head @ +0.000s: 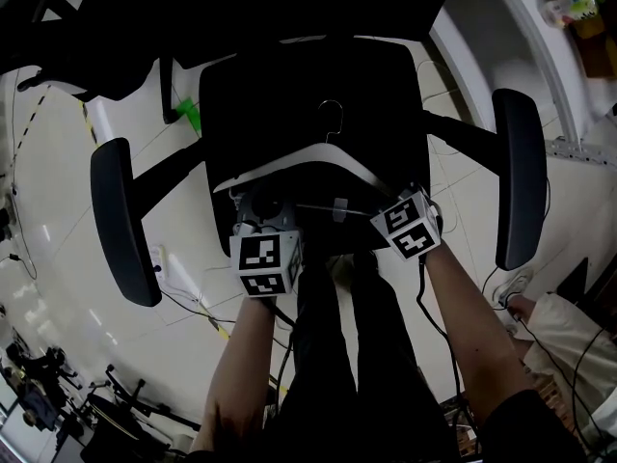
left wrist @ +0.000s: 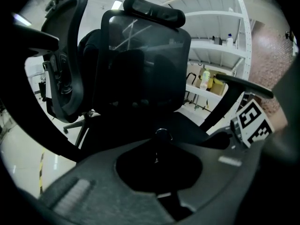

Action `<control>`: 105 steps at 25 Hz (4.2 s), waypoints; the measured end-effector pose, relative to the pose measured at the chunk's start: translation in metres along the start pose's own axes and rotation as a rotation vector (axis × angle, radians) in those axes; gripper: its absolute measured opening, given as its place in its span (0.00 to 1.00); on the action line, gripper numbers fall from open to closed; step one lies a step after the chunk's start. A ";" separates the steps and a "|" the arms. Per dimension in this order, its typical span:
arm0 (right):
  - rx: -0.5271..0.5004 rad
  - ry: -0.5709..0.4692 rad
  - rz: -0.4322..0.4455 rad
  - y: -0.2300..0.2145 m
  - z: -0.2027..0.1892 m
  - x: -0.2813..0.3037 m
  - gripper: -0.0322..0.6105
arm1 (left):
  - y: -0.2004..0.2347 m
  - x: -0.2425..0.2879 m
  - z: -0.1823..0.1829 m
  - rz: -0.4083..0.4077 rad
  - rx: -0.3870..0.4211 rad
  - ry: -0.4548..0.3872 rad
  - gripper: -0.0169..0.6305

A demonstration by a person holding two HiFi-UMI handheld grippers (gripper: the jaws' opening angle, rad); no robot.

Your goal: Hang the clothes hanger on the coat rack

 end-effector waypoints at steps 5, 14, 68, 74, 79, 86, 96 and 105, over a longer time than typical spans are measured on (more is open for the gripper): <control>-0.003 0.113 0.021 -0.001 -0.013 0.011 0.37 | -0.003 0.005 -0.004 0.012 -0.034 0.006 0.03; -0.099 0.197 -0.051 0.003 -0.010 0.022 0.33 | -0.004 0.008 -0.009 0.013 -0.050 0.019 0.03; -0.045 -0.512 -0.171 -0.021 0.238 -0.269 0.23 | -0.078 -0.236 0.225 0.119 0.185 -0.483 0.03; -0.158 -0.611 -0.060 0.019 0.288 -0.294 0.23 | -0.074 -0.315 0.236 0.269 0.186 -0.562 0.03; -0.258 -0.684 0.072 0.073 0.317 -0.313 0.23 | -0.079 -0.385 0.216 0.438 0.162 -0.604 0.03; -0.415 -0.731 0.317 0.167 0.327 -0.337 0.23 | -0.119 -0.487 0.158 0.698 0.065 -0.643 0.03; -0.580 -0.692 0.660 0.316 0.302 -0.365 0.23 | -0.173 -0.609 0.064 1.070 -0.028 -0.668 0.03; -0.742 -0.769 0.933 0.461 0.278 -0.427 0.23 | -0.244 -0.717 -0.014 1.423 -0.113 -0.652 0.03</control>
Point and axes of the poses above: the fingertips, and each gripper's own axes: x forward along the fingers, y to its left, z out of its top, the point moved 6 cm from there along -x, backward along the fingers, and after that the axes turned 13 degrees about -z, right-handed, at the moved point
